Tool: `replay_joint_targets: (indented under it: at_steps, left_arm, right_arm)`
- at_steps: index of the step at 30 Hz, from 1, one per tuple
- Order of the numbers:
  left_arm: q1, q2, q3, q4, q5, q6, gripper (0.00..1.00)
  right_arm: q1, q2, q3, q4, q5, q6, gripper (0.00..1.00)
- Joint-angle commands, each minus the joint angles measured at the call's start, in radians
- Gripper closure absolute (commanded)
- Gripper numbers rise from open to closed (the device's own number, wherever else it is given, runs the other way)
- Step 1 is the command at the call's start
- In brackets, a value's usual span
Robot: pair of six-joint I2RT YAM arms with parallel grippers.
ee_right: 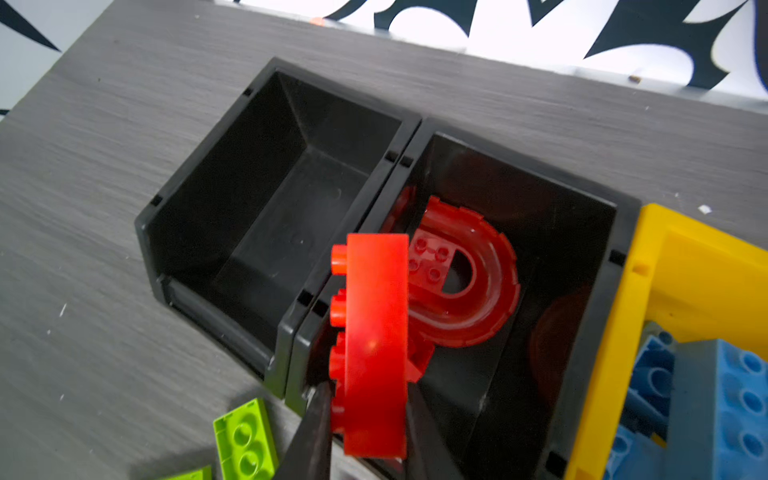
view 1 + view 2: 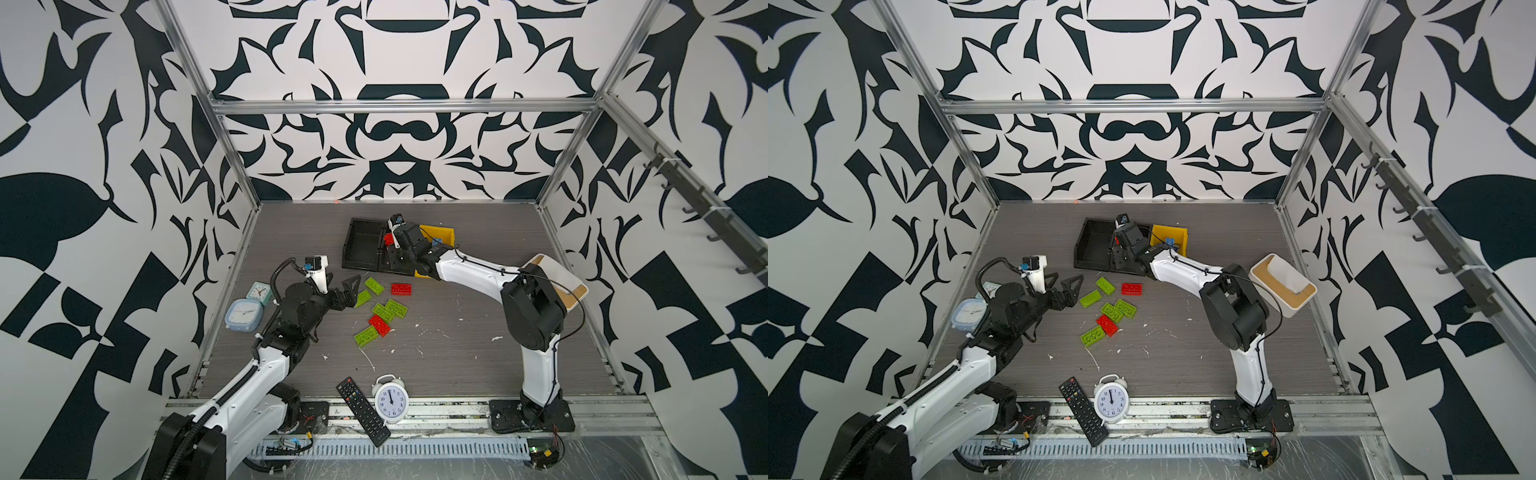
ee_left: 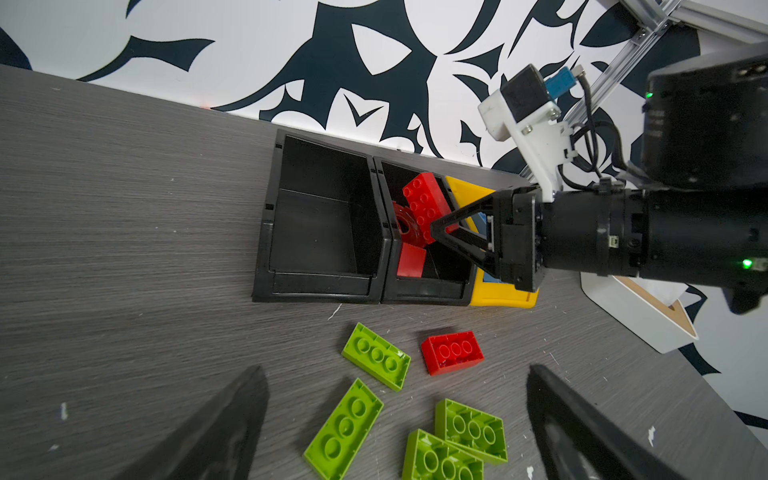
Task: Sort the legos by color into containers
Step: 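Carry the red brick over the black bin holding red pieces, then open the right gripper to drop the red brick into the bin, then move the right gripper down onto the red 2x3 brick beside the bins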
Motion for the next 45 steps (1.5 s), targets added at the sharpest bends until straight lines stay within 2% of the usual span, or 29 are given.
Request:
replay_joint_targets:
  at_steps: [1,8,11,14,16,21,28,35,41,45]
  left_arm:
    - [-0.001,0.001,0.000,-0.001,-0.005,0.004,0.00]
    - [-0.002,-0.007,-0.004,-0.004,-0.015,0.005,0.00]
    - [-0.002,-0.008,-0.011,0.012,-0.009,0.000,0.00]
    - [-0.001,-0.006,-0.008,0.009,-0.004,-0.001,0.00]
    - [-0.002,-0.011,-0.006,0.004,-0.005,0.002,0.00]
    - [-0.002,-0.023,-0.010,0.000,-0.016,0.002,0.00]
    - [-0.002,-0.020,-0.008,-0.007,-0.025,0.010,0.00]
    - [-0.002,-0.009,-0.006,-0.003,-0.025,0.006,0.00]
    - [-0.001,-0.010,-0.007,-0.001,-0.021,0.004,0.00]
    - [-0.001,-0.005,-0.006,-0.001,-0.022,0.005,0.00]
  right_arm:
    - [-0.012,-0.005,0.041,0.043,0.065,0.019,0.79]
    - [-0.030,0.019,0.051,0.030,0.079,0.025,0.75]
    - [-0.035,0.029,0.063,0.017,0.088,0.025,0.65]
    - [-0.037,0.031,0.060,0.019,0.078,0.025,0.49]
    - [-0.037,0.028,0.061,0.018,0.057,0.021,0.42]
    - [-0.034,-0.038,0.019,0.004,-0.069,-0.021,0.40]
    - [-0.010,-0.241,-0.133,-0.110,-0.190,-0.066,0.38]
    - [0.031,-0.383,-0.265,-0.233,-0.200,-0.142,0.36]
    - [0.031,-0.384,-0.282,-0.336,-0.172,-0.183,0.33]
    - [0.031,-0.336,-0.254,-0.376,-0.156,-0.146,0.32]
